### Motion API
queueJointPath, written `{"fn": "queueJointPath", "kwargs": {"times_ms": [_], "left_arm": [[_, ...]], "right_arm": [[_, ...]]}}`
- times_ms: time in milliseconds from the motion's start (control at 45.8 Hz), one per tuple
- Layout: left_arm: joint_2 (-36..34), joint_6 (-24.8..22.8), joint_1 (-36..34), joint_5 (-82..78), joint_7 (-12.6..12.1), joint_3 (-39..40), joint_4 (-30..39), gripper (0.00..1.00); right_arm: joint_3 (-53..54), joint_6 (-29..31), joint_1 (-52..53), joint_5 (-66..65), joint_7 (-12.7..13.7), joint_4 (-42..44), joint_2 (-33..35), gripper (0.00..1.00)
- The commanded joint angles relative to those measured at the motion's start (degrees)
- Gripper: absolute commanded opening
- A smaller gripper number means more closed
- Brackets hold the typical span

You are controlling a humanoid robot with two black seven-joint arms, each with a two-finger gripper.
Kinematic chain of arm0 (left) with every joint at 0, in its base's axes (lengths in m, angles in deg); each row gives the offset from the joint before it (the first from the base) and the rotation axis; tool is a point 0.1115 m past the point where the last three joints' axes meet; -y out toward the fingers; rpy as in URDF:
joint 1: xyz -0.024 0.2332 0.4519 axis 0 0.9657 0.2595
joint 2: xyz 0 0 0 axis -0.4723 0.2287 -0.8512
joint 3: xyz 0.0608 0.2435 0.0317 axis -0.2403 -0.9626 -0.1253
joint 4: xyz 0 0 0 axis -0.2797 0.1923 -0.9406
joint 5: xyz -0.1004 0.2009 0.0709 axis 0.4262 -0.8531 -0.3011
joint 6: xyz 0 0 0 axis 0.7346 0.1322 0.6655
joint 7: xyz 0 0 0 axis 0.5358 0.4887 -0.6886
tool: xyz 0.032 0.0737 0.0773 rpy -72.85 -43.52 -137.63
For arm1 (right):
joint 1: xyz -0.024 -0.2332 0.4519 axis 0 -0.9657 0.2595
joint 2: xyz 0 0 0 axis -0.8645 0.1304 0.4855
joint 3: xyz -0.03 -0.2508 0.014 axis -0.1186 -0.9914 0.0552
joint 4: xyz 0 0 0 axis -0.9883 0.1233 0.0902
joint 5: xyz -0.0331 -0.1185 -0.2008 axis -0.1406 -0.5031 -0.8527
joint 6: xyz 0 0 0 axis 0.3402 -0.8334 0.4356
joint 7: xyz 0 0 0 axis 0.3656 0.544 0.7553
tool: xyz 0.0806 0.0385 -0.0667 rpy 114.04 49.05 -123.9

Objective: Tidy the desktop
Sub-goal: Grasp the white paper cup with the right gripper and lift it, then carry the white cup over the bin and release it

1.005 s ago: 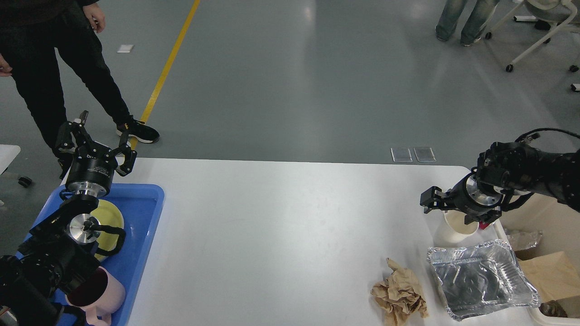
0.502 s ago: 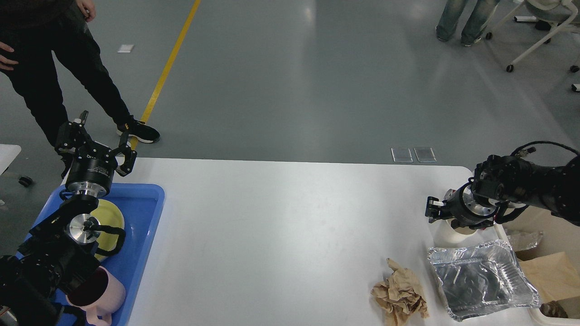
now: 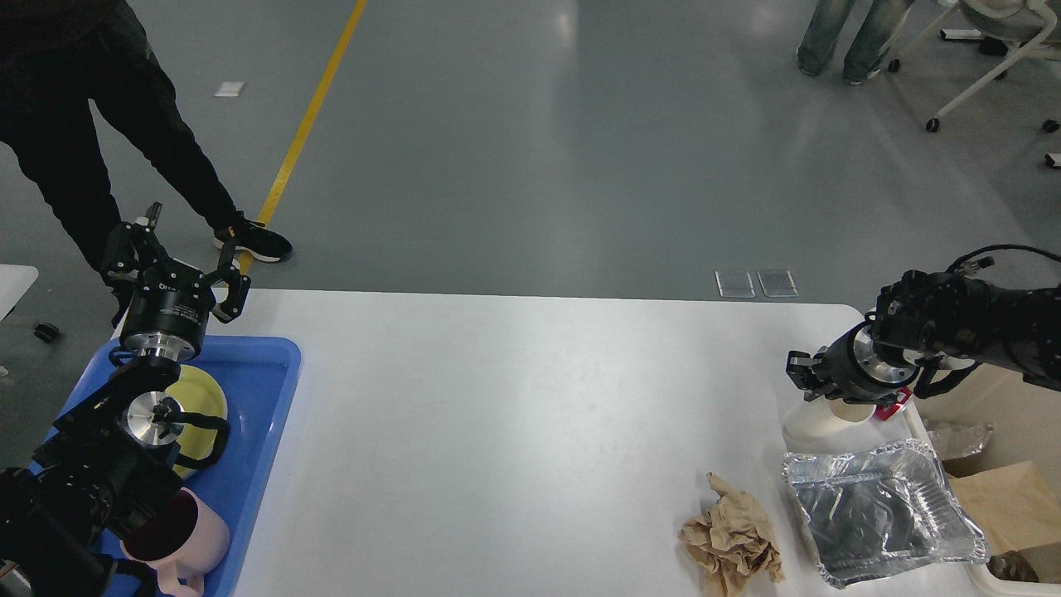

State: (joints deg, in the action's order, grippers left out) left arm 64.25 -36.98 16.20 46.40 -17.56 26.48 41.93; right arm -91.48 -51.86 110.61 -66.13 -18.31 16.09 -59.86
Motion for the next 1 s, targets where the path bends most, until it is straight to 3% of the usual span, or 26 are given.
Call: {"fn": "queueJointPath", "kwargs": {"times_ms": [0, 306, 633, 808, 983], "left_arm": [[0.0, 0.0, 0.0, 0.0, 0.04, 0.0, -0.03, 0.96], [0.0, 0.0, 0.0, 0.0, 0.04, 0.0, -0.03, 0.96], [0.0, 0.0, 0.0, 0.0, 0.04, 0.0, -0.03, 0.96], [0.0, 0.0, 0.0, 0.0, 0.04, 0.0, 0.06, 0.96], [0.0, 0.0, 0.0, 0.0, 0.04, 0.0, -0.03, 0.96]], "right_arm": [[0.86, 0.31, 4.64, -0.05, -0.1, -4.64, 2.4, 0.0], [2.88, 1.54, 25.2, -0.14, -0.18, -15.46, 11.89, 0.0], [4.91, 11.12, 43.67, 0.39, -0.18, -15.55, 20.51, 0.0], [4.29, 8.76, 41.31, 0.04, -0.1, -12.83, 24.02, 0.0], [5.52, -0.81, 22.69, 0.39, -0.1, -2.99, 24.99, 0.0]]}}
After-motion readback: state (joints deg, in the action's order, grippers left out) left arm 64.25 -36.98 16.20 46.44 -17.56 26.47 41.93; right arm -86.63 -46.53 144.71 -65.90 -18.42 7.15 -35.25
